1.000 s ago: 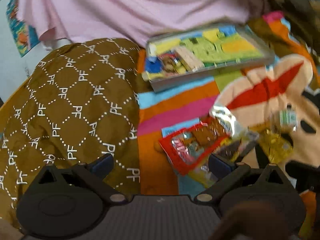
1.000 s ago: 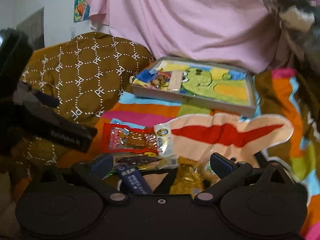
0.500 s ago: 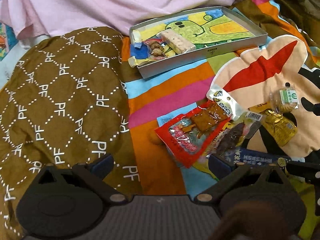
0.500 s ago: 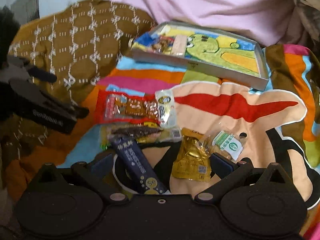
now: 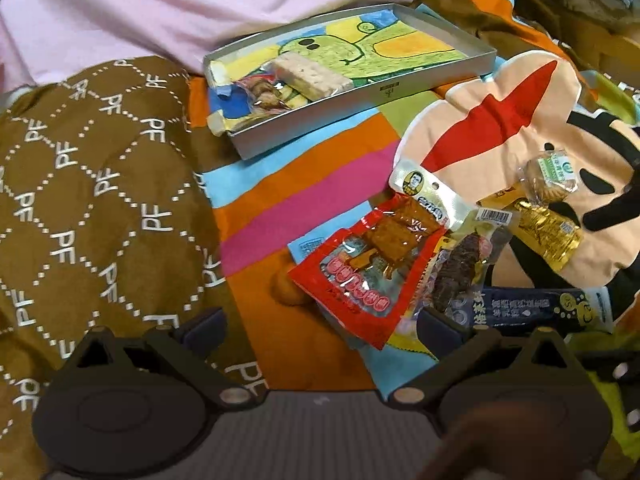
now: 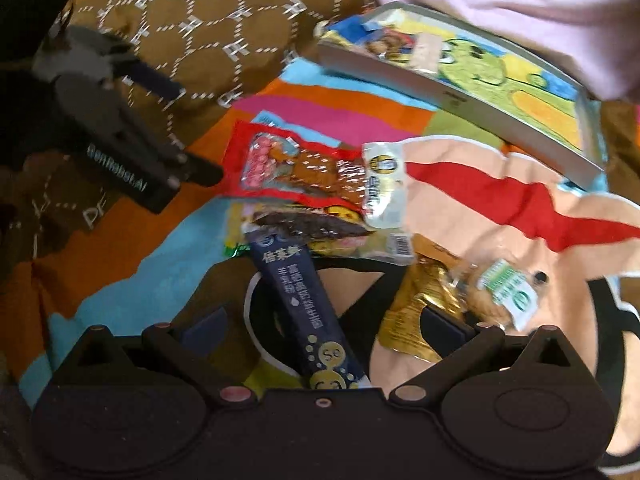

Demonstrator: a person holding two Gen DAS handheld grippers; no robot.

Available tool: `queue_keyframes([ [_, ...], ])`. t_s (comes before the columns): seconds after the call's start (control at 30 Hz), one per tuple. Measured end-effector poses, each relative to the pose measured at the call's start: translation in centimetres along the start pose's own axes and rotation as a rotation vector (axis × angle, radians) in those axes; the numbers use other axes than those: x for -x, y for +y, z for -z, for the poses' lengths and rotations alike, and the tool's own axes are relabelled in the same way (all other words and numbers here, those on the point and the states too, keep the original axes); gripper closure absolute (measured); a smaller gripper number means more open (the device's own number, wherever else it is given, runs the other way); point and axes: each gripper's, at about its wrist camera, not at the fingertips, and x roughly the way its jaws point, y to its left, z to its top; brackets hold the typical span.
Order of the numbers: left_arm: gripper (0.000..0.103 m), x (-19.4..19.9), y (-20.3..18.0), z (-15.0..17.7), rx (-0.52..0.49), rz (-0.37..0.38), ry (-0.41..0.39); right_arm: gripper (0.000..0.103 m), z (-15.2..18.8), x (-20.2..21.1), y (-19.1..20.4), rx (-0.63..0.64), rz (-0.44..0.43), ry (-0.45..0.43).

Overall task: Organize snacks
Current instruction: 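Grasp the blue milk-powder stick with the right tool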

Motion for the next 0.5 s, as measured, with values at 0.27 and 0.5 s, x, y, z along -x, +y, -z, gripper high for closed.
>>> queue_keyframes([
  [0.27,0.0,-1.3,-0.6,-0.5,-0.025,0.094,-0.002,0.008,0.3,-2.3,-0.4,-0.006,-0.055,0.056],
  [0.5,0.0,-2.0,-2.1,-0.4,-0.091,0.196,-0.006,0.025,0.5,-3.4,-0.5,-0.013,-0.072,0.083],
])
